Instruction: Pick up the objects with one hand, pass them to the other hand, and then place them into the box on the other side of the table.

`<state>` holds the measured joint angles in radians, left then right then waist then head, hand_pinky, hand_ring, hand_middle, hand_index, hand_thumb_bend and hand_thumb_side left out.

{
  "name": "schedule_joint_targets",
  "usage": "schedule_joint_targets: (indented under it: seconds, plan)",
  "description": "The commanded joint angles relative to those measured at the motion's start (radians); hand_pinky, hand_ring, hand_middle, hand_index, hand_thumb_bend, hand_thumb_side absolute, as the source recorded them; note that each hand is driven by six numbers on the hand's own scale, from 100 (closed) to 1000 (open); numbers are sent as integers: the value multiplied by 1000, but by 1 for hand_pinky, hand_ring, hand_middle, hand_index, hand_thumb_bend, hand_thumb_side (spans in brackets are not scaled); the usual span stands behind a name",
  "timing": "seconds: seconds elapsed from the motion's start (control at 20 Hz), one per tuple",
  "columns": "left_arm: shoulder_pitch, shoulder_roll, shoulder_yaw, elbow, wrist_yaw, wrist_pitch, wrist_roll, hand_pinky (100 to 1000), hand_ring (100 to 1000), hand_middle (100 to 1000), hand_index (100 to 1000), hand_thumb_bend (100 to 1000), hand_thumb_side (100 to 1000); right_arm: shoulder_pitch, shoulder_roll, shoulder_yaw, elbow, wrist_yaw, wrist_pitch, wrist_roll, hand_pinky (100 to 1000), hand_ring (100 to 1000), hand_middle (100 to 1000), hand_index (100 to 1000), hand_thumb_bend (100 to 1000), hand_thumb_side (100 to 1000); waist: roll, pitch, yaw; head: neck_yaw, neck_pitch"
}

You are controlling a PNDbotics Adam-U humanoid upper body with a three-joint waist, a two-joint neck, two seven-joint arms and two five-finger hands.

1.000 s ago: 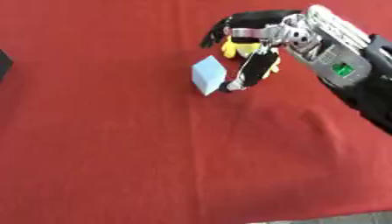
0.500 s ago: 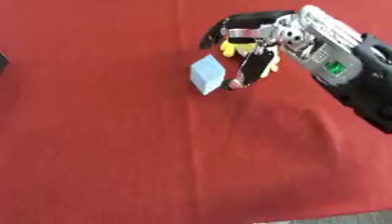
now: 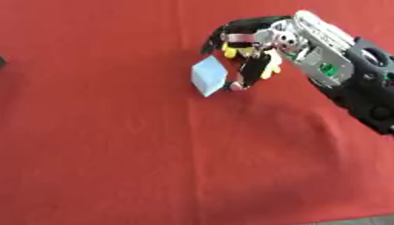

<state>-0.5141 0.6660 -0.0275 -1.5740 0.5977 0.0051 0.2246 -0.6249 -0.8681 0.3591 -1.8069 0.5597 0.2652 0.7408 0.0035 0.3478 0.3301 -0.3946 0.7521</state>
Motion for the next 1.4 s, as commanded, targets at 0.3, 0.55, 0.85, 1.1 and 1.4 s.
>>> schedule_joint_targets:
  seconds: [0.3,0.55,0.85,1.1,1.4]
  plan:
    - [-11,17,23,-9,-3,-3,5,998,669,726,678,100,718,-18,-16,-9,11,4,-2,-6,976,879,815,864,405,111,-12,2,7,3,-22]
    - [-11,15,25,-7,-6,-3,5,1000,669,726,678,100,718,-19,-15,-9,15,1,0,-12,973,875,809,856,404,104,-12,5,9,1,-23]
    - [-10,13,27,-5,-8,-2,6,1000,669,727,678,100,720,-20,-13,-8,20,-4,3,-20,970,871,807,852,404,107,-13,8,11,-1,-28]
    - [-9,12,28,-2,-11,0,7,1000,669,727,678,100,721,-22,-14,-9,16,-9,5,-15,970,870,807,854,403,104,-15,7,12,-3,-27]
    - [-11,9,28,-1,-13,1,6,1000,668,727,677,100,719,-24,-17,-12,-5,-17,12,-4,972,869,806,856,403,105,-20,5,13,-3,-27]
